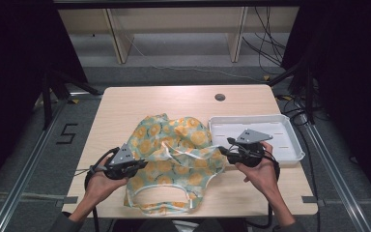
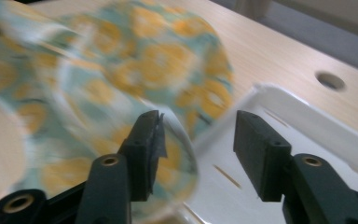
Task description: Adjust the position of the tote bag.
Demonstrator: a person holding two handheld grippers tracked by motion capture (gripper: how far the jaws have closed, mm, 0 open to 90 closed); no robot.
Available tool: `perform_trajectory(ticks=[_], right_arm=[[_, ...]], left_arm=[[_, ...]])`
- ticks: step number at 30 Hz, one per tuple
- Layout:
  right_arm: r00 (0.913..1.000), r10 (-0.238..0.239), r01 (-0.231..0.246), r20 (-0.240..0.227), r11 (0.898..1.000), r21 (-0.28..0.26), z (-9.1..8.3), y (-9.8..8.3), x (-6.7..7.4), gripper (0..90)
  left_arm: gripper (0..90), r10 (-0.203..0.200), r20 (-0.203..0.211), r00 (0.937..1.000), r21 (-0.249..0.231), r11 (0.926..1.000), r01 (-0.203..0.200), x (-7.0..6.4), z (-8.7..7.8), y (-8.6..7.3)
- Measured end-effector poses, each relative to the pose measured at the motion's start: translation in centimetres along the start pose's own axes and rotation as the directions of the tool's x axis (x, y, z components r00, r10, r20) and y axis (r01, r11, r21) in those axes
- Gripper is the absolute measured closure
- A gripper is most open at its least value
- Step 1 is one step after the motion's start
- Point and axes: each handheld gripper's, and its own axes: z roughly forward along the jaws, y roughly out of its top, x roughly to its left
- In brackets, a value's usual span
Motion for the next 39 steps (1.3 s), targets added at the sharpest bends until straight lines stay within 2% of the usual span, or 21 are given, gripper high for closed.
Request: perform_trajectory(ticks=[2, 5, 8, 9, 11, 14, 16, 17, 19, 20, 23, 25, 26, 28, 29, 31, 33, 34, 35, 36, 39], right_arm=[[0.9962, -0.024, 0.022, -0.083, 0.999, -0.03, -0.7, 1.1, 1.4, 49.8], [0.9819, -0.118, 0.107, -0.148, 0.991, -0.085, -1.2, 2.5, 3.8, 50.3], [0.9582, -0.163, 0.158, -0.235, 0.987, -0.041, -0.3, 2.9, 6.5, 50.9], [0.9492, -0.192, 0.187, -0.249, 0.981, -0.045, 0.4, 2.8, 7.2, 50.9], [0.9364, -0.206, 0.213, -0.284, 0.977, -0.008, 2.1, 2.6, 8.5, 50.8], [0.9297, -0.211, 0.226, -0.302, 0.974, 0.014, 4.0, 2.1, 8.9, 50.5], [0.9382, -0.18, 0.206, -0.295, 0.977, 0.06, 5.1, 1.9, 9.3, 45.7], [0.9328, -0.205, 0.234, -0.297, 0.97, 0.066, 5.7, 1.9, 9.3, 42.3], [0.9412, -0.181, 0.217, -0.285, 0.971, 0.1, 6.6, 2.0, 9.7, 38.1], [0.9389, -0.19, 0.227, -0.287, 0.969, 0.1, 7.2, 2.1, 9.8, 36.3], [0.9486, -0.166, 0.207, -0.269, 0.97, 0.13, 8.9, 2.1, 10.3, 30.8], [0.9584, -0.151, 0.192, -0.242, 0.969, 0.155, 10.0, 2.1, 10.8, 27.7], [0.9596, -0.162, 0.202, -0.23, 0.965, 0.165, 10.4, 2.1, 10.8, 26.8], [0.9672, -0.165, 0.199, -0.193, 0.965, 0.172, 11.2, 2.1, 11.0, 27.0], [0.9663, -0.185, 0.217, -0.179, 0.96, 0.18, 11.6, 2.2, 11.0, 27.2], [0.9778, -0.173, 0.195, -0.118, 0.959, 0.205, 12.3, 2.2, 10.9, 30.9], [0.98, -0.189, 0.198, -0.061, 0.96, 0.2, 12.7, 2.3, 10.6, 34.8], [0.9793, -0.197, 0.202, -0.049, 0.96, 0.196, 12.8, 2.4, 10.4, 37.9], [0.9786, -0.202, 0.206, -0.04, 0.961, 0.183, 12.9, 2.5, 10.2, 48.1], [0.9749, -0.217, 0.222, -0.047, 0.961, 0.166, 12.9, 2.6, 9.9, 54.2], [0.9698, -0.238, 0.244, -0.052, 0.959, 0.146, 12.6, 2.9, 9.2, 75.5]], left_arm=[[89.5, -0.019, -0.008, 0.9998, -0.003, 0.9998, 0.019, 0.2, 0.1, 0.3], [89.5, -0.022, -0.006, 0.9997, -0.007, 0.9997, 0.022, 0.6, 0.2, 0.5], [89.5, -0.026, -0.005, 0.9996, -0.008, 0.9996, 0.026, 0.8, 0.0, 0.7], [89.5, -0.053, -0.006, 0.9986, -0.027, 0.9983, 0.053, 0.8, 0.1, 0.8], [89.5, -0.045, -0.007, 0.9989, -0.02, 0.9988, 0.045, 0.9, -0.2, 1.0], [89.5, -0.045, -0.006, 0.999, -0.031, 0.9985, 0.045, 1.0, -0.3, 1.3], [89.5, -0.048, 0.003, 0.9988, -0.038, 0.9981, 0.048, 1.0, -0.3, 1.6], [89.5, -0.038, -0.003, 0.9993, -0.041, 0.9984, 0.038, 1.0, -0.4, 1.8], [89.5, -0.037, 0.0, 0.9993, -0.045, 0.9983, 0.037, 0.9, -0.4, 2.1], [89.5, -0.028, 0.001, 0.9996, -0.039, 0.9988, 0.028, 0.9, -0.5, 2.3], [89.5, -0.041, 0.005, 0.9992, -0.07, 0.9967, 0.041, 0.6, -0.4, 2.6], [89.5, -0.011, 0.007, 0.9999, -0.053, 0.9985, 0.011, 0.7, -0.6, 2.9], [89.4, -0.035, 0.004, 0.9994, -0.065, 0.9973, 0.035, 0.5, -0.5, 2.9], [89.5, -0.039, 0.007, 0.9992, -0.073, 0.9966, 0.039, 0.5, -0.5, 3.0], [89.5, -0.027, 0.012, 0.9996, -0.074, 0.9968, 0.028, 0.6, -0.5, 3.1], [89.5, -0.022, 0.02, 0.9996, -0.062, 0.9978, 0.023, 0.6, -0.6, 3.1], [89.5, -0.05, 0.023, 0.9985, -0.081, 0.9953, 0.052, 0.3, -0.5, 3.1], [89.5, -0.037, 0.029, 0.9989, -0.087, 0.9955, 0.039, 0.4, -0.5, 3.2], [89.5, -0.017, 0.035, 0.9993, -0.066, 0.9977, 0.019, 0.4, -0.7, 3.2], [89.5, -0.035, 0.045, 0.9984, -0.091, 0.9951, 0.039, 0.3, -0.6, 3.3], [89.4, -0.017, 0.03, 0.9994, -0.09, 0.9958, 0.02, 0.1, -0.5, 3.5]])
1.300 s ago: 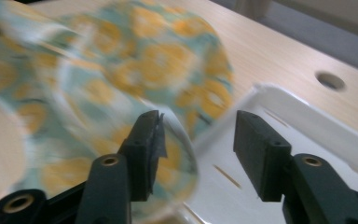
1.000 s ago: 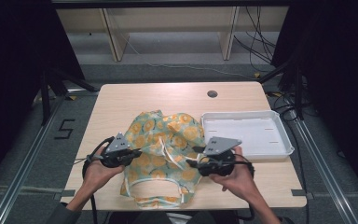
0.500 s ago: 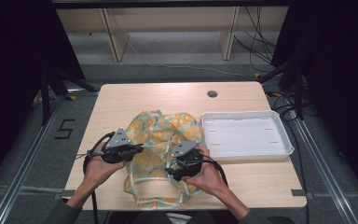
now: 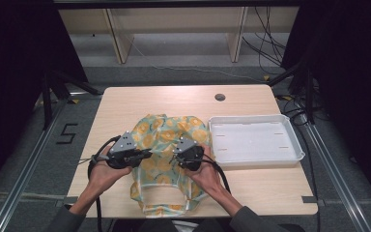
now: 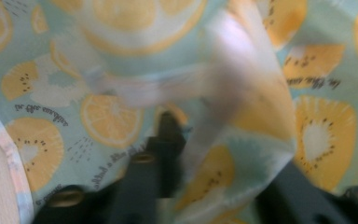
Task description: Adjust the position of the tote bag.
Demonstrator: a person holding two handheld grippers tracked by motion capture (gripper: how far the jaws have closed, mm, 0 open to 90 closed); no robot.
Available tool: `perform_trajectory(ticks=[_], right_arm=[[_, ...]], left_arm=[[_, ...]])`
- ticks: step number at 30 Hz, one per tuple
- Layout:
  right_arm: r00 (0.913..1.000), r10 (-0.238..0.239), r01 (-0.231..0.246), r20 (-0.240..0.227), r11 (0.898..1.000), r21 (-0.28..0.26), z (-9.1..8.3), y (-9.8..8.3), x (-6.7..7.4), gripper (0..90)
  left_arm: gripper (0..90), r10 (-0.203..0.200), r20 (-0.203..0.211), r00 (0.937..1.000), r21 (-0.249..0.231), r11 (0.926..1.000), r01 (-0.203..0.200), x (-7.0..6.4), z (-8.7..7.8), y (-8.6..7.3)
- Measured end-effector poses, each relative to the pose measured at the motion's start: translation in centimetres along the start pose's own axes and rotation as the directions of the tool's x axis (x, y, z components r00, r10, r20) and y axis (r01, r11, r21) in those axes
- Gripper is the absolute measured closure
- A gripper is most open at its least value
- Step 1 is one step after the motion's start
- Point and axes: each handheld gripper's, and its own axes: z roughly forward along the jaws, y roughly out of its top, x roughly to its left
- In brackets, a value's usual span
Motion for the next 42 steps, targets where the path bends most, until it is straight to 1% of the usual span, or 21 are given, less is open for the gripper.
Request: perform_trajectory(ticks=[1, 2, 3, 5, 7, 12, 13, 18, 23, 24, 25, 30, 32, 33, 34, 35, 36, 39, 40, 41, 42], right_arm=[[0.9998, -0.002, 0.002, -0.019, 1.0, -0.005, -0.3, 0.0, -0.4, 81.4], [0.9996, 0.006, -0.006, -0.029, 1.0, -0.013, -0.5, 0.0, -0.7, 84.3], [0.9993, 0.012, -0.013, -0.035, 1.0, -0.024, -0.9, 0.0, -1.0, 86.8], [0.9991, 0.001, -0.003, -0.043, 0.999, -0.045, -1.7, 0.2, -1.8, 88.9], [0.9991, -0.005, 0.002, -0.042, 0.997, -0.079, -2.7, 0.6, -2.6, 89.5], [0.9994, 0.003, -0.008, -0.035, 0.988, -0.152, -4.8, 1.6, -4.5, 89.8], [0.9995, 0.008, -0.013, -0.032, 0.987, -0.159, -5.0, 1.8, -4.8, 89.7], [0.999, 0.039, -0.043, -0.022, 0.976, -0.213, -4.4, 2.8, -7.4, 89.8], [0.9987, 0.05, -0.05, -0.005, 0.979, -0.198, -3.1, 3.7, -9.5, 89.8], [0.9976, 0.069, -0.068, 0.0, 0.98, -0.188, -2.7, 3.9, -9.8, 89.7], [0.9984, 0.055, -0.053, 0.01, 0.982, -0.182, -2.4, 4.1, -10.2, 89.8], [0.9969, 0.068, -0.061, 0.039, 0.985, -0.163, -0.9, 4.8, -11.4, 89.7], [0.9963, 0.072, -0.064, 0.046, 0.986, -0.156, -0.3, 5.2, -12.0, 89.7], [0.9948, 0.09, -0.081, 0.049, 0.985, -0.15, 0.0, 5.3, -12.3, 89.6], [0.9939, 0.101, -0.093, 0.044, 0.985, -0.145, 0.5, 5.4, -12.7, 89.5], [0.9932, 0.108, -0.101, 0.043, 0.985, -0.141, 0.7, 5.4, -13.0, 89.4], [0.993, 0.108, -0.102, 0.047, 0.986, -0.13, 1.2, 5.4, -13.2, 88.8], [0.9876, 0.144, -0.139, 0.061, 0.986, -0.091, 2.4, 5.1, -13.9, 85.8], [0.9855, 0.155, -0.15, 0.068, 0.985, -0.081, 2.8, 5.0, -14.1, 83.1], [0.9854, 0.159, -0.157, 0.06, 0.987, -0.04, 3.1, 4.8, -14.4, 80.0], [0.9799, 0.185, -0.184, 0.074, 0.983, -0.028, 3.5, 4.5, -14.5, 77.2]], left_arm=[[89.4, 0.023, -0.01, 0.9997, 0.021, 0.9995, -0.023, 0.1, -0.1, 0.1], [89.4, 0.014, -0.022, 0.9997, 0.008, 0.9999, -0.014, 0.0, 0.0, 0.1], [89.4, 0.038, -0.042, 0.9984, 0.02, 0.9991, -0.038, 0.1, 0.0, 0.3], [89.3, 0.11, -0.114, 0.9874, 0.036, 0.9937, -0.107, 0.3, 0.0, 0.5], [89.3, 0.088, -0.115, 0.9894, 0.022, 0.996, -0.086, 0.7, 0.2, 0.7], [89.3, 0.091, -0.152, 0.9841, 0.004, 0.9958, -0.092, 1.8, 1.0, 1.7], [89.3, 0.071, -0.162, 0.9842, -0.014, 0.9971, -0.075, 1.9, 1.4, 1.8], [89.4, 0.071, -0.195, 0.9782, -0.007, 0.9973, -0.073, 3.6, 3.1, 3.0], [89.3, 0.042, -0.222, 0.9741, 0.013, 0.9991, -0.04, 5.5, 5.0, 3.4], [89.3, 0.035, -0.227, 0.9732, 0.012, 0.9994, -0.033, 5.9, 5.4, 3.5], [89.3, 0.023, -0.236, 0.9714, 0.006, 0.9997, -0.022, 6.2, 5.7, 3.5], [89.4, 0.004, -0.276, 0.9613, 0.006, 1.0, -0.003, 8.0, 7.3, 3.9], [89.3, -0.001, -0.27, 0.9628, 0.012, 0.9999, 0.005, 8.7, 7.5, 4.1], [89.3, -0.023, -0.274, 0.9616, 0.001, 0.9997, 0.024, 9.0, 7.8, 4.1], [89.3, 0.011, -0.278, 0.9606, 0.018, 0.9998, -0.006, 9.4, 7.9, 4.2], [89.3, -0.017, -0.28, 0.9599, 0.002, 0.9998, 0.019, 9.6, 8.3, 4.2], [89.3, 0.009, -0.279, 0.9602, 0.037, 0.9993, 0.001, 10.0, 8.4, 4.2], [89.2, -0.018, -0.282, 0.9592, 0.051, 0.9981, 0.034, 10.6, 9.6, 3.7], [89.2, -0.005, -0.276, 0.9612, 0.073, 0.997, 0.026, 11.0, 9.9, 3.5], [89.2, -0.032, -0.267, 0.9632, 0.077, 0.9956, 0.054, 11.2, 10.4, 3.1], [89.2, -0.048, -0.259, 0.9647, 0.068, 0.9954, 0.068, 11.2, 10.8, 2.9]])
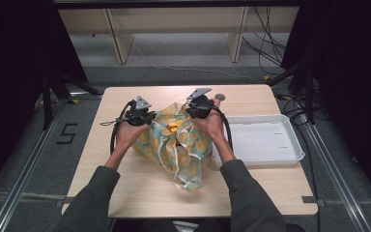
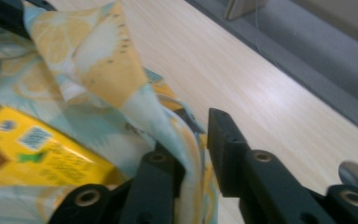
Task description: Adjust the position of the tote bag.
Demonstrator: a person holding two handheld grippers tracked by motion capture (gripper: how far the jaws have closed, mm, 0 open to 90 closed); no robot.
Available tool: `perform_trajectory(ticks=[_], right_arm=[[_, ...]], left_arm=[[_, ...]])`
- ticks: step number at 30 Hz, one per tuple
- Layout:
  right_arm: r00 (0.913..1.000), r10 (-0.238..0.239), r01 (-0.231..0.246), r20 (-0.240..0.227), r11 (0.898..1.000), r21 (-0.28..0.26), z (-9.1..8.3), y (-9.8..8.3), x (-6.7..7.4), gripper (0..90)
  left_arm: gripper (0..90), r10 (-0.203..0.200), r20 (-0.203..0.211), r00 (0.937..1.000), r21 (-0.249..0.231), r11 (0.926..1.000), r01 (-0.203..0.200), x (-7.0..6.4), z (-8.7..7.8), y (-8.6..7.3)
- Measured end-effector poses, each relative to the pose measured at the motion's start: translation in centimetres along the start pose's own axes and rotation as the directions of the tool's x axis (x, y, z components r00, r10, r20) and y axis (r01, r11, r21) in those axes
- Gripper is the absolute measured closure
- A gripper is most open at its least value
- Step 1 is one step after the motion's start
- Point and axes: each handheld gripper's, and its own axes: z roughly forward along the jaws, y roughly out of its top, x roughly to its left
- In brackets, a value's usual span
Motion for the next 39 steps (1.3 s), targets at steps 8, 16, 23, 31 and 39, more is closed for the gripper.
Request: perform_trajectory(ticks=[8, 16, 23, 31, 39], right_arm=[[0.9973, 0.073, -0.073, 0.007, 0.992, 0.107, 1.1, -1.8, -0.9, 54.6], [0.9801, 0.18, -0.169, -0.084, 0.978, 0.125, -1.2, -3.0, -1.6, 36.7], [0.9843, 0.141, -0.135, -0.106, 0.989, 0.064, -5.4, -2.9, 0.0, 46.5], [0.9929, 0.098, -0.091, -0.066, 0.99, 0.107, -3.1, -3.4, 0.4, 83.4], [0.9977, 0.066, -0.068, 0.019, 0.976, 0.205, -0.7, -5.0, -0.7, 87.9]], left_arm=[[89.0, -0.01, 0.052, 0.9986, 0.094, 0.9955, 0.005, -0.8, 2.7, -1.8], [88.6, -0.042, 0.074, 0.9963, 0.139, 0.9898, 0.032, -1.5, 3.7, -2.8], [87.5, -0.057, 0.079, 0.9953, 0.127, 0.9908, 0.047, -1.4, 3.7, -2.8], [79.1, -0.047, 0.096, 0.9943, 0.106, 0.9937, 0.036, -1.2, 2.8, -2.4], [50.0, -0.053, 0.104, 0.9931, 0.055, 0.9974, 0.048, -1.6, -1.8, -1.9]])
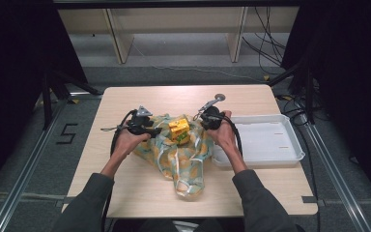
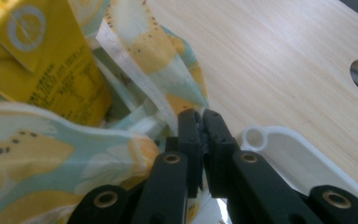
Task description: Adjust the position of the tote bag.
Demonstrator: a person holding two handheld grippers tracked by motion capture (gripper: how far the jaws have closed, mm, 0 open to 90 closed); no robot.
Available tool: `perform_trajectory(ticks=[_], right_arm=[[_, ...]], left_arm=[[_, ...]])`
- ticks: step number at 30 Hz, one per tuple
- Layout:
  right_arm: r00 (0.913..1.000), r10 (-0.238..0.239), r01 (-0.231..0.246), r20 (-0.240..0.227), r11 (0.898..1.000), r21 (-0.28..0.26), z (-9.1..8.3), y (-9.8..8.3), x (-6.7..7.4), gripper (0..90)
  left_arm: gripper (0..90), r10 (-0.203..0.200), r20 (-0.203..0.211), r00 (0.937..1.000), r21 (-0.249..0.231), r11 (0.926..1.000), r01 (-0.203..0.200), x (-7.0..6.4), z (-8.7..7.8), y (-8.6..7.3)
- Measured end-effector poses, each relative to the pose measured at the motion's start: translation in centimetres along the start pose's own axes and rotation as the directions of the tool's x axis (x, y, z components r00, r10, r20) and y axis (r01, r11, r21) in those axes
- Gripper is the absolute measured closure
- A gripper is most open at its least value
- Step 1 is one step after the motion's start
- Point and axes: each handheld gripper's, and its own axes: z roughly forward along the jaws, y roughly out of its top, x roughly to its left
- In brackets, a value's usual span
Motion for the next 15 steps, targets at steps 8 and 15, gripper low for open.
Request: perform_trajectory(ticks=[8, 15], right_arm=[[1.0, 0.007, -0.007, 0.001, 1.0, 0.001, 0.6, -0.4, -0.1, 88.6], [1.0, 0.002, -0.002, -0.007, 1.0, 0.008, 1.0, -0.4, -0.3, 89.4]], left_arm=[[74.5, 0.088, 0.123, 0.9885, -0.122, 0.9898, -0.073, -4.0, -3.4, -0.8], [89.6, 0.096, 0.098, 0.9906, 0.101, 0.9892, -0.106, -2.9, 1.1, -3.4]])
